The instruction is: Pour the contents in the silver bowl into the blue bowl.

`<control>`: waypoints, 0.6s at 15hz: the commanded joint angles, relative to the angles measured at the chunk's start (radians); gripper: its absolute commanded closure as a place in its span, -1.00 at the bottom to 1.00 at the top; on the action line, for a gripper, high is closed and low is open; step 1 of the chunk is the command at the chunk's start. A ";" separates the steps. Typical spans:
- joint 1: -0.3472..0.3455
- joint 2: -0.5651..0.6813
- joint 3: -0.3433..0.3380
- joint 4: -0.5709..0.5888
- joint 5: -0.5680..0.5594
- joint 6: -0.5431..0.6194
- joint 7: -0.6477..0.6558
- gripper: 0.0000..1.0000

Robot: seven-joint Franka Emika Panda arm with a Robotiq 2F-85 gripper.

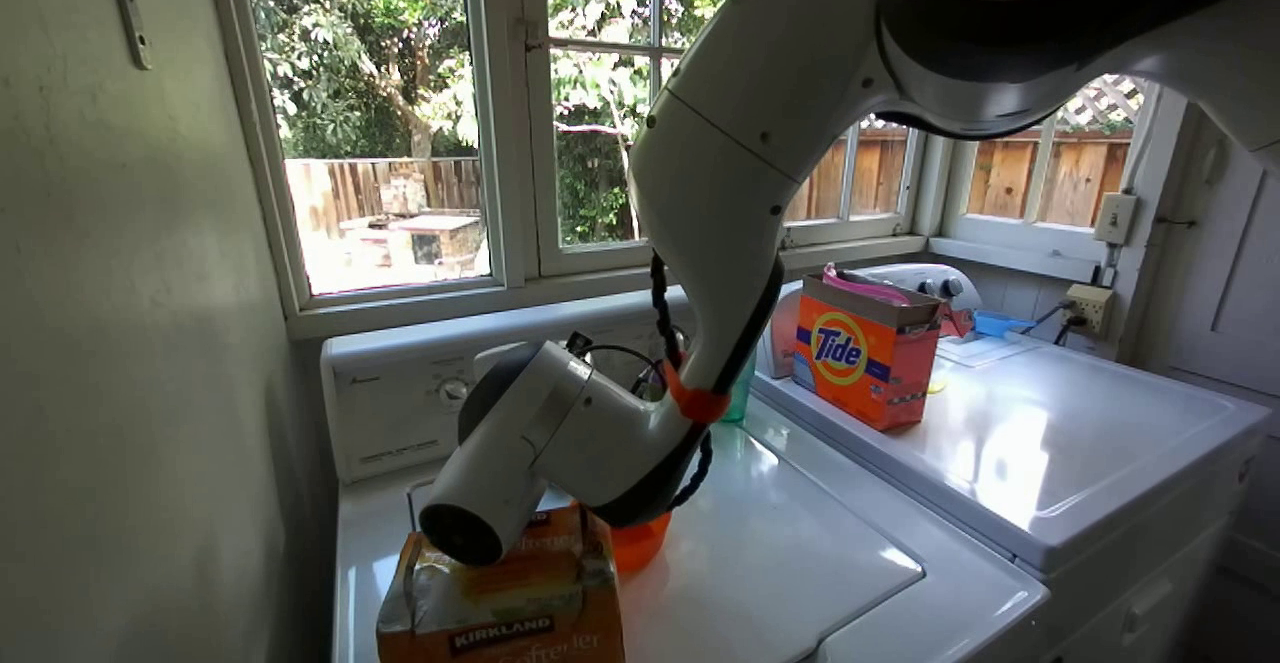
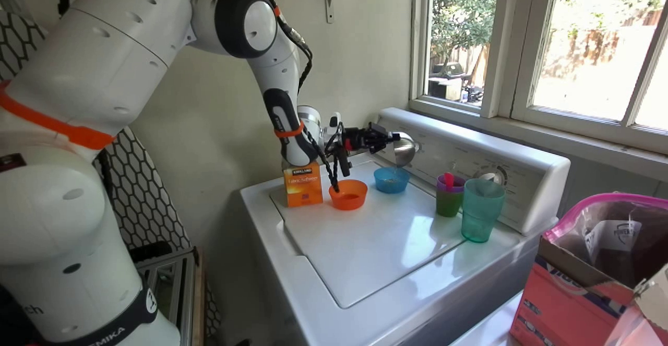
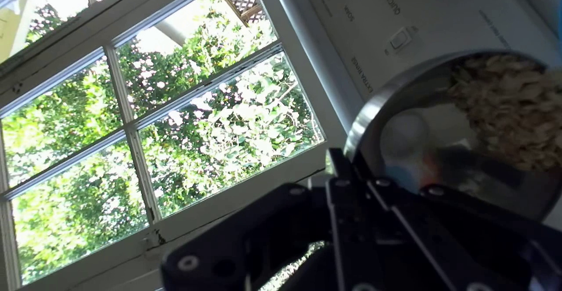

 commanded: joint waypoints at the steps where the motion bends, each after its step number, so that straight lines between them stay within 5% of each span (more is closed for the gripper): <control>1: 0.012 0.041 0.004 0.034 -0.035 -0.069 -0.018 0.98; 9: 0.019 0.049 0.006 0.043 -0.044 -0.125 -0.013 0.98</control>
